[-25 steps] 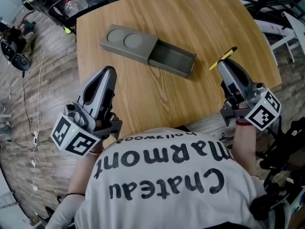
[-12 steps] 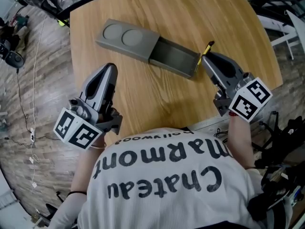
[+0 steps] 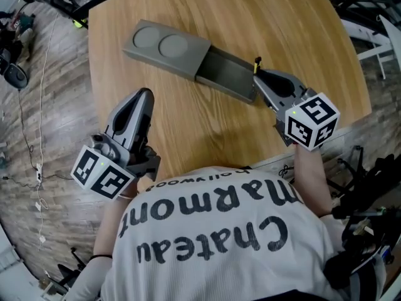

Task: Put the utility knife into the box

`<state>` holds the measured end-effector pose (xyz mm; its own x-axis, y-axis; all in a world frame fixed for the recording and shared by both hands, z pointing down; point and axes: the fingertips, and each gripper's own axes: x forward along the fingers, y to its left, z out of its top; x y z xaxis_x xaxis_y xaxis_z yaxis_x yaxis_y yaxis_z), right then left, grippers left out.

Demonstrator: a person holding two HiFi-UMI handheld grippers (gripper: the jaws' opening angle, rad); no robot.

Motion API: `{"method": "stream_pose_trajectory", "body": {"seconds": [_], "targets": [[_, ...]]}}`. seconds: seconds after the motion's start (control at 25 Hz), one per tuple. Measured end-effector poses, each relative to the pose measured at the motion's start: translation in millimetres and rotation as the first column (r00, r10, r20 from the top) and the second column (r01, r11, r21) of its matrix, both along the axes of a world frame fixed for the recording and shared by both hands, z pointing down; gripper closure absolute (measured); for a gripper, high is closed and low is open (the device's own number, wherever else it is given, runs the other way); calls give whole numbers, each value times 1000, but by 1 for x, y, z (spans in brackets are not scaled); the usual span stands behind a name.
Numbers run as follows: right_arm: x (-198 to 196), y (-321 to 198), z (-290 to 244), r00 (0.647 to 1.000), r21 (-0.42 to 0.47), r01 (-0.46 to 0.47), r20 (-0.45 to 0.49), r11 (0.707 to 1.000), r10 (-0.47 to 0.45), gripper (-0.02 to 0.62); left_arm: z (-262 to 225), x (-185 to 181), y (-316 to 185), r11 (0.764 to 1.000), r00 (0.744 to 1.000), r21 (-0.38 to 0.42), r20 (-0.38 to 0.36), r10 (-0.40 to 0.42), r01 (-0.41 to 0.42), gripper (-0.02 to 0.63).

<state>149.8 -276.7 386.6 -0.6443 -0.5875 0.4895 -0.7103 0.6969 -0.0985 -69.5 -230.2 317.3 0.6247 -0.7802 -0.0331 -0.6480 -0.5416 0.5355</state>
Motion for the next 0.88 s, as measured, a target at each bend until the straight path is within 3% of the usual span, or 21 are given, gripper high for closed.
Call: {"method": "stream_pose_trajectory", "body": {"seconds": [0.12, 0.28, 0.56, 0.72, 0.88], "targets": [[-5, -6, 16, 995, 2, 37, -98, 999, -37, 540, 7, 2, 3, 1000, 1000, -23, -9, 6, -6, 600], [-14, -12, 38, 961, -3, 120, -251, 993, -117, 540, 12, 0, 4, 999, 1000, -42, -27, 1, -2, 600], [-25, -20, 64, 900, -68, 233, -364, 970, -242, 540, 9, -9, 1, 999, 1000, -32, -24, -19, 19, 600], [-28, -25, 77, 843, -116, 282, -443, 952, -304, 540, 9, -16, -1, 999, 999, -26, -19, -34, 33, 600], [-29, -26, 95, 765, -194, 318, -527, 928, -372, 540, 13, -16, -1, 999, 999, -38, -23, -32, 32, 600]]}}
